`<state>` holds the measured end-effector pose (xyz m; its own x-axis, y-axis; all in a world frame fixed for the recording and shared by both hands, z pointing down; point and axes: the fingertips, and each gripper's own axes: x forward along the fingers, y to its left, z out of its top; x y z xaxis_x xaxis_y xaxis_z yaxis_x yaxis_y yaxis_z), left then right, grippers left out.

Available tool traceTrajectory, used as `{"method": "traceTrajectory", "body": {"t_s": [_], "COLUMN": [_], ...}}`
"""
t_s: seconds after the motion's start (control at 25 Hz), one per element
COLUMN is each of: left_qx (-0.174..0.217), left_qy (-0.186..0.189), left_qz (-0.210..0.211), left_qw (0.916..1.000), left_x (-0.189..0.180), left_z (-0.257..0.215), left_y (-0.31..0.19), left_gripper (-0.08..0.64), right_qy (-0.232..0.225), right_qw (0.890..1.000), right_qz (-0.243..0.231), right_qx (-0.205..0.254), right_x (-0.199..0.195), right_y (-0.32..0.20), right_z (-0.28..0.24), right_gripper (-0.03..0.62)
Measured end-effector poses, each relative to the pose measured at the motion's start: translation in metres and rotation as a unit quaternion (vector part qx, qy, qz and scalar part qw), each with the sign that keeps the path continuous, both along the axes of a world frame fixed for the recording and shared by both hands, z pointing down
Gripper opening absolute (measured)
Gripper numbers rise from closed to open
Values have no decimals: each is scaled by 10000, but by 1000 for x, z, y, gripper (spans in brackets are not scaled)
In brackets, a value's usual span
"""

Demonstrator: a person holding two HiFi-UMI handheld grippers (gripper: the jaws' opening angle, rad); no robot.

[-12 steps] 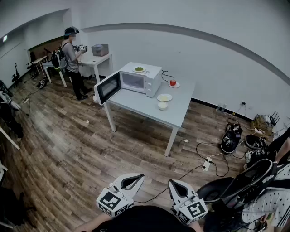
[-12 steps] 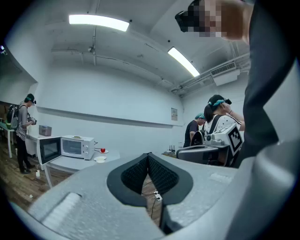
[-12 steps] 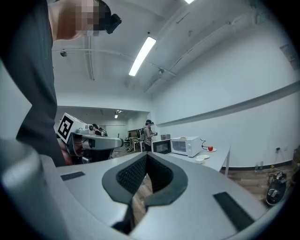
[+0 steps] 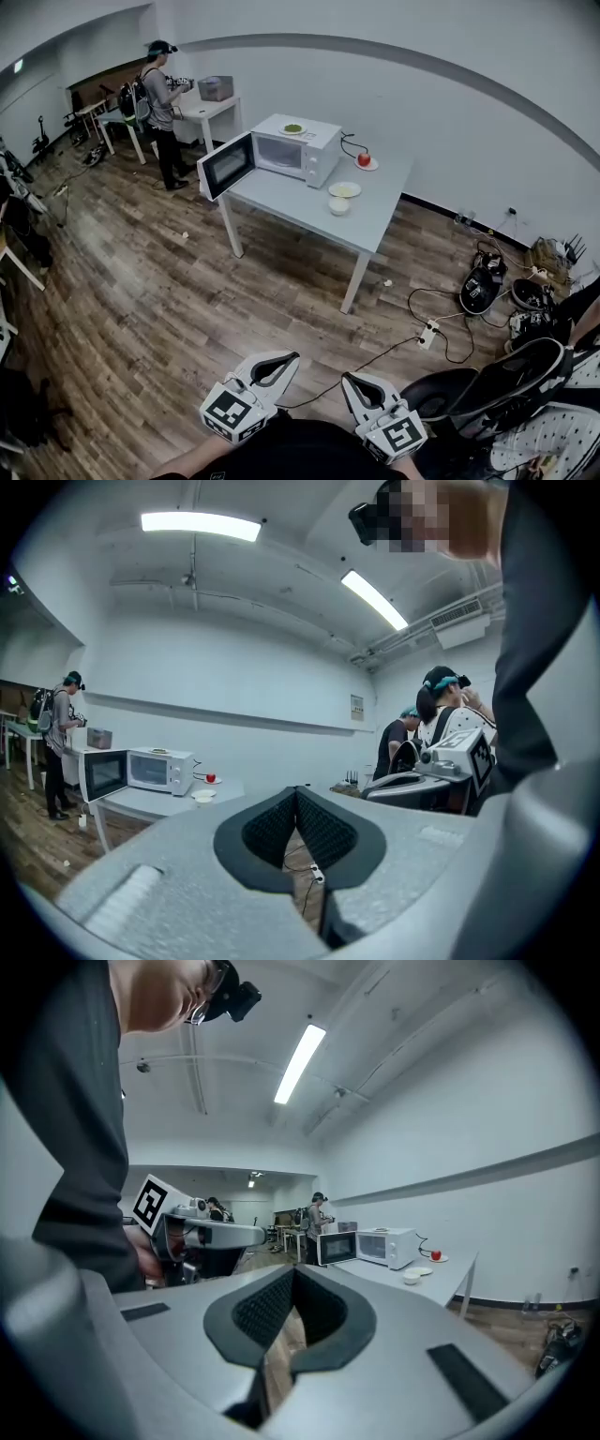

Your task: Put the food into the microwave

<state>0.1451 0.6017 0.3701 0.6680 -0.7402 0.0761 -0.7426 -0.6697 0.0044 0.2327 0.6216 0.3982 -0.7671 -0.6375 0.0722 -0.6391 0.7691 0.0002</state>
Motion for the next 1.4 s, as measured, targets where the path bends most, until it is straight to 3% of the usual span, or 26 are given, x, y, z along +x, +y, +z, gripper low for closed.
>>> {"method": "traceTrajectory", "body": {"t_s": [0.36,0.72,1.12,1.4], "left_qx": [-75,116,136,20], "left_qy": [50,120,-14,-2], "left_qz": [-90,140,434,561], "left_qw": [9999,9998,9990,9984], "left_x": [2,-19,-78,-118], "left_z": [6,-4,-12,-1], "left_y": [-27,-138,-242,-285], "left_gripper": [9,9,9,9], "right_qy": [-350,-400,-377,-209], "right_qw": [9992,9991,9990,9993], "right_qz": [-148,153,226,285], "right_qx": [-103,-66,1,-136], "right_x": [5,-13,-84,-127], "right_y": [-21,-130,-242,-286], "right_z": [0,-10,-20,-10], "right_gripper": [15,17,17,17]}}
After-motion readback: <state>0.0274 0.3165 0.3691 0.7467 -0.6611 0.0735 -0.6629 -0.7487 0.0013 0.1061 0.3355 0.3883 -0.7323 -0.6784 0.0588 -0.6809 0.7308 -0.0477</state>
